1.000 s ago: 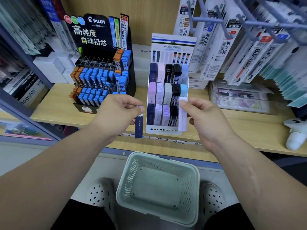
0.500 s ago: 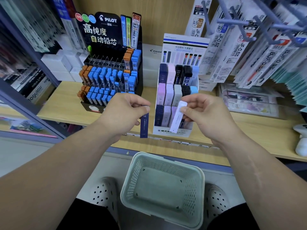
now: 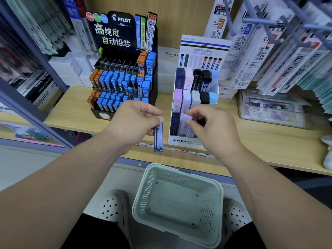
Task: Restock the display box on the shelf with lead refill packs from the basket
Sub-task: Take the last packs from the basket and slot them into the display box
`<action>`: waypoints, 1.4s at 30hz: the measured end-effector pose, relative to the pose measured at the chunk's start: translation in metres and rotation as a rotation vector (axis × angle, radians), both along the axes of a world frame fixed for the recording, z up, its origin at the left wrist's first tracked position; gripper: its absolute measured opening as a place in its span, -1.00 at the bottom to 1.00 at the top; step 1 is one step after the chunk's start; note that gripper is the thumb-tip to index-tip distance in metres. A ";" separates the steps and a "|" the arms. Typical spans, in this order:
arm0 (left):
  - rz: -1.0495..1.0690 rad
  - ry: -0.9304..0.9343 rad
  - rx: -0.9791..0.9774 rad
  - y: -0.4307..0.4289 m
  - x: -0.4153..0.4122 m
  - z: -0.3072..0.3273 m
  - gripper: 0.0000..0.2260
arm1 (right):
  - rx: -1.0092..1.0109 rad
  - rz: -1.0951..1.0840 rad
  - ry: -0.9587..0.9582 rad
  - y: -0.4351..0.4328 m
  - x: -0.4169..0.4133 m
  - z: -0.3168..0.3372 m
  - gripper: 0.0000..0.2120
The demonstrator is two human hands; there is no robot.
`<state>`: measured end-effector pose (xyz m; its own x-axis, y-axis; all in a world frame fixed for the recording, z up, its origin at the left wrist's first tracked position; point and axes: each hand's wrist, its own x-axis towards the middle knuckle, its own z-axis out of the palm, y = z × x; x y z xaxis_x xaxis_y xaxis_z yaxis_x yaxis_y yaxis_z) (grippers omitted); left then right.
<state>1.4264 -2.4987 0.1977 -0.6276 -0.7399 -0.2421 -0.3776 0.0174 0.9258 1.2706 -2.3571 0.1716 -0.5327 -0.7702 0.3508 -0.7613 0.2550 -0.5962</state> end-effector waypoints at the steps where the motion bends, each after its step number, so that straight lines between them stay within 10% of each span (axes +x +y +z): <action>1: 0.003 0.008 0.022 0.000 0.000 0.001 -0.88 | 0.015 -0.011 0.042 -0.001 0.001 -0.002 -0.86; 27: -0.031 0.060 0.095 -0.001 0.000 0.000 -0.80 | 0.080 -0.064 0.239 -0.008 0.004 -0.009 -0.94; 34: -0.097 0.139 0.071 0.007 -0.006 0.005 -0.78 | -0.082 0.157 -0.372 -0.007 0.018 0.017 -0.79; 42: -0.149 0.004 -0.115 0.006 -0.012 -0.001 -0.60 | -0.058 0.066 -0.273 -0.010 0.008 0.017 -0.83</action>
<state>1.4146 -2.4925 0.1966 -0.7330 -0.6616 -0.1583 -0.3590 0.1786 0.9161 1.2788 -2.3671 0.1885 -0.5627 -0.7893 0.2457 -0.5846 0.1697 -0.7934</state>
